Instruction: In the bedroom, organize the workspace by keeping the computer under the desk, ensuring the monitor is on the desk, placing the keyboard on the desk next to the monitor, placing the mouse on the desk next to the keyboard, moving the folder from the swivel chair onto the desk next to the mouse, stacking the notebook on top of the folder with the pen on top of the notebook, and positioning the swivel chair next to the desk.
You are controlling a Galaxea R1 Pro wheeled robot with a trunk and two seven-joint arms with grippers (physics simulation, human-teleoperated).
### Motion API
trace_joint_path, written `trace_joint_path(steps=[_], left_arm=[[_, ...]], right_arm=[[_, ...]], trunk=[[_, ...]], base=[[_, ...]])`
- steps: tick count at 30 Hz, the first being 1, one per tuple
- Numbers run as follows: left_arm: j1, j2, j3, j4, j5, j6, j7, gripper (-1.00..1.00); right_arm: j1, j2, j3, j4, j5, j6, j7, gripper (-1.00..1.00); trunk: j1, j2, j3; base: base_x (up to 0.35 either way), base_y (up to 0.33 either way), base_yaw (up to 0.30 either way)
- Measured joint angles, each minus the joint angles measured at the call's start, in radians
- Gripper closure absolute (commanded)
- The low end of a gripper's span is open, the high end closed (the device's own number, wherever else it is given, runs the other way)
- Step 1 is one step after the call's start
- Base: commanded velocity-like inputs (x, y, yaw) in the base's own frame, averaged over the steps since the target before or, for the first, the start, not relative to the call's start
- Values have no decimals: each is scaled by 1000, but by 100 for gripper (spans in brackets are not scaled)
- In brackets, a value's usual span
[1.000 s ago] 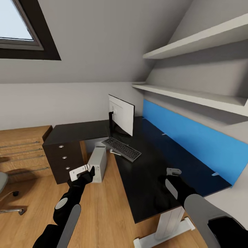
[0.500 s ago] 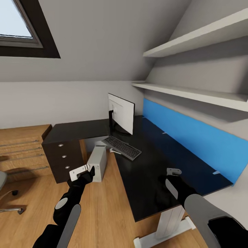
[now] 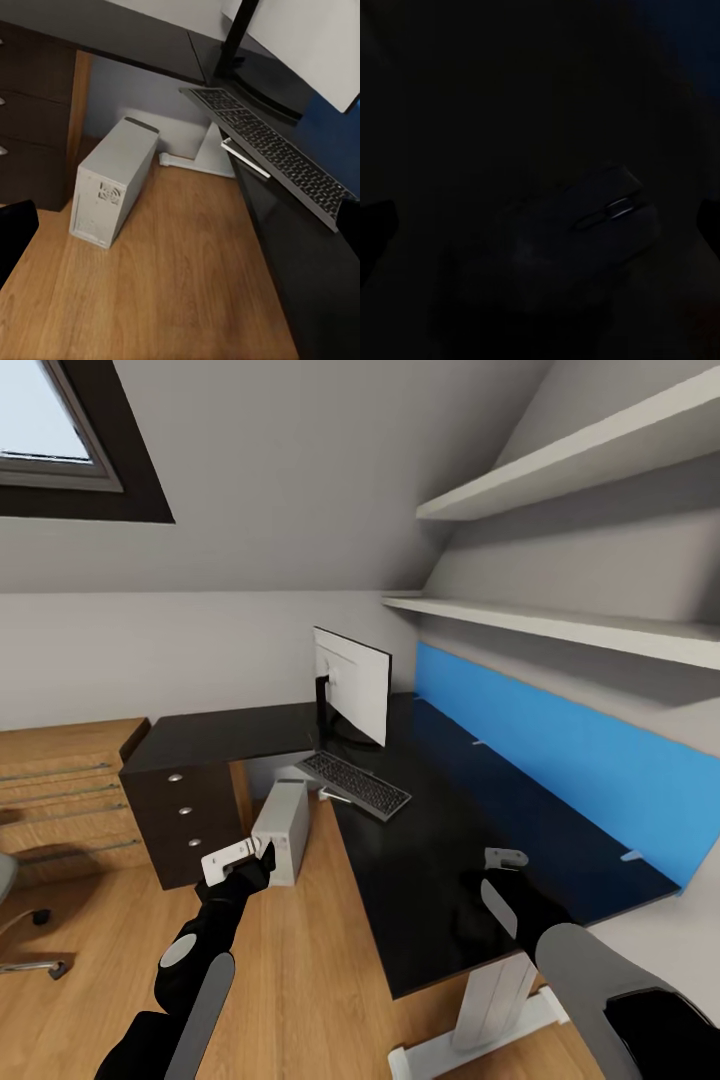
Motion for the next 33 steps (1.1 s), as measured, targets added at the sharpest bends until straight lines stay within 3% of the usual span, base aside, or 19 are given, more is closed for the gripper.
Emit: trace_joint_path(steps=[3,19,33], left_arm=[[0,0,0,0,0,0,0,-100],[0,0,0,0,0,0,0,-100],[0,0,0,0,-1,0,0,-100]], right_arm=[[0,-1,0,0,0,0,-1,-100],[0,-19,-1,0,0,0,-3,-100],[0,-18,-2,1,0,0,-2,-100]], trunk=[[12,-21,-9],[12,-21,-9],[65,-119,-53]], base=[[0,0,0],[0,0,0],[0,0,0]])
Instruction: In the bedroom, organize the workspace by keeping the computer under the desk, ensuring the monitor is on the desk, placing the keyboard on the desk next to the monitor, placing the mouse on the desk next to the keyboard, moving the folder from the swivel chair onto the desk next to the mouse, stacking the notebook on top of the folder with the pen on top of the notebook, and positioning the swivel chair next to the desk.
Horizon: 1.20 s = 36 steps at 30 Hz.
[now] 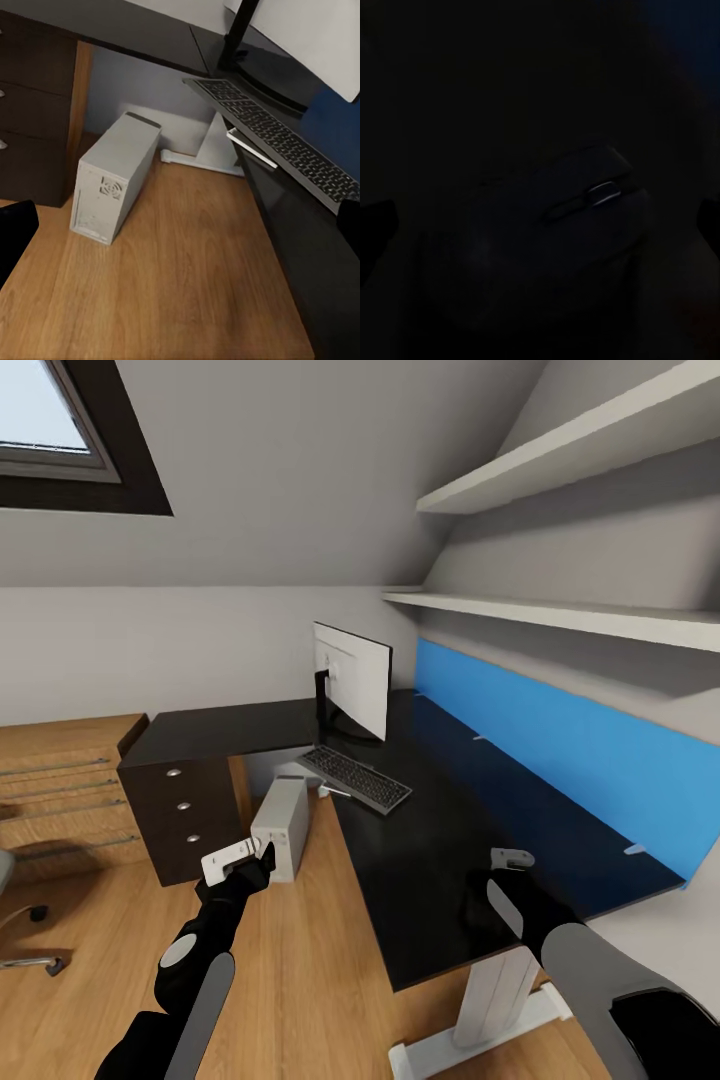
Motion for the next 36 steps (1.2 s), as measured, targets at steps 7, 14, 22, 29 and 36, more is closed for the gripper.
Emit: trace_joint_path(steps=[7,14,22,29,36], left_arm=[[0,0,0,0,0,0,0,-100],[0,0,0,0,1,0,0,-100],[0,0,0,0,0,0,0,-100],[0,0,0,0,1,0,0,-100],[0,0,-1,0,1,0,0,-100]], right_arm=[[0,0,0,0,0,0,0,-100],[0,0,0,-1,0,0,0,-100],[0,0,0,-1,0,0,0,-100],[0,0,0,-1,0,0,0,-100],[-1,1,0,-4,-3,-6,1,-100]], trunk=[[15,-28,-13],[19,-35,-16],[31,-56,-25],[35,-63,-28],[50,-92,-41]], base=[[0,0,0],[0,0,0],[0,0,0],[0,0,0],[0,0,0]])
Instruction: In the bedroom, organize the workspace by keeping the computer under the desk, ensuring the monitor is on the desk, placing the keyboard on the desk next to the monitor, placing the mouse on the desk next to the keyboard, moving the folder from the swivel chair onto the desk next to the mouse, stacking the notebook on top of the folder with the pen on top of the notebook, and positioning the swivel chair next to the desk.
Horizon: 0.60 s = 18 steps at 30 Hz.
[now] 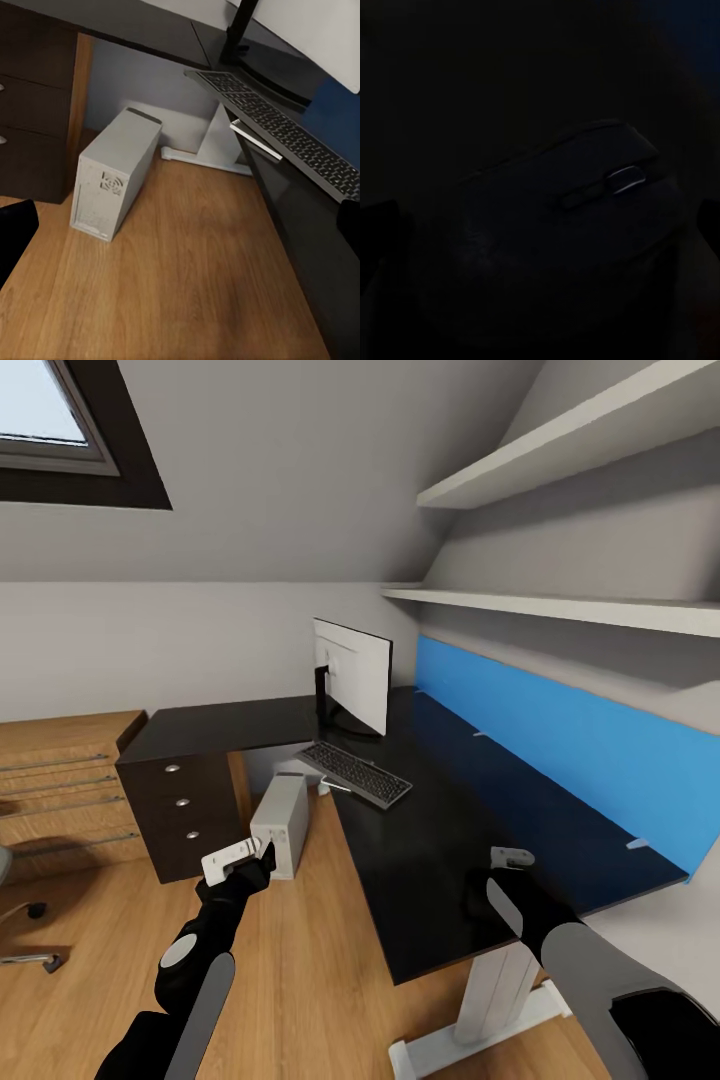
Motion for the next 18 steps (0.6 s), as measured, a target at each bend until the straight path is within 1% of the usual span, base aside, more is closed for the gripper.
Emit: trace_joint_path(steps=[15,16,18], left_arm=[[0,0,0,0,0,0,0,-100],[0,0,0,0,0,0,0,-100],[0,0,0,0,0,-1,0,-100]], right_arm=[[0,0,0,0,0,0,-1,-100],[0,0,0,0,0,0,-1,100],[0,0,0,0,0,0,-1,100]], trunk=[[0,0,0],[0,0,0],[0,0,0]], base=[[0,0,0],[0,0,0],[0,0,0]])
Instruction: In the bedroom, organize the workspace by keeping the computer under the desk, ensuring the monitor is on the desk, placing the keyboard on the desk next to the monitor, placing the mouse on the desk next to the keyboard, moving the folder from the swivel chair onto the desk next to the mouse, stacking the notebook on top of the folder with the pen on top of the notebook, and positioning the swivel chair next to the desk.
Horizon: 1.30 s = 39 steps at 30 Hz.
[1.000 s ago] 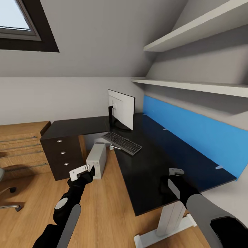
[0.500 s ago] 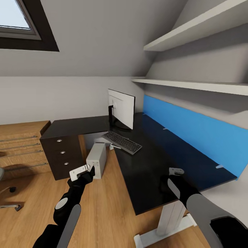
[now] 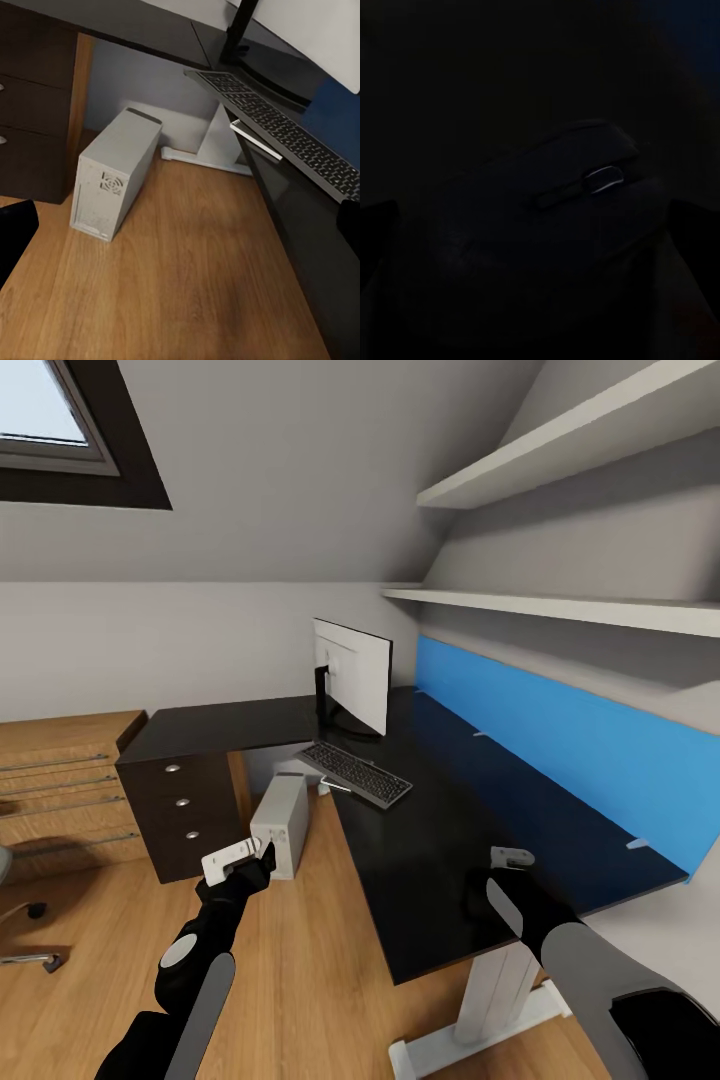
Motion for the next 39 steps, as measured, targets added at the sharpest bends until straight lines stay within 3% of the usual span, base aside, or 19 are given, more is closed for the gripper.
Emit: trace_joint_path(steps=[22,28,39], left_arm=[[0,0,0,1,-1,0,0,-100],[1,0,0,2,-3,0,1,-100],[1,0,0,3,-6,0,2,-100]], right_arm=[[0,1,1,-1,3,1,-1,100],[2,1,3,-71,2,6,-3,100],[3,4,5,-88,1,8,-3,100]], trunk=[[0,0,0],[-23,42,18],[-65,119,53]], base=[[0,0,0],[0,0,0],[0,0,0]])
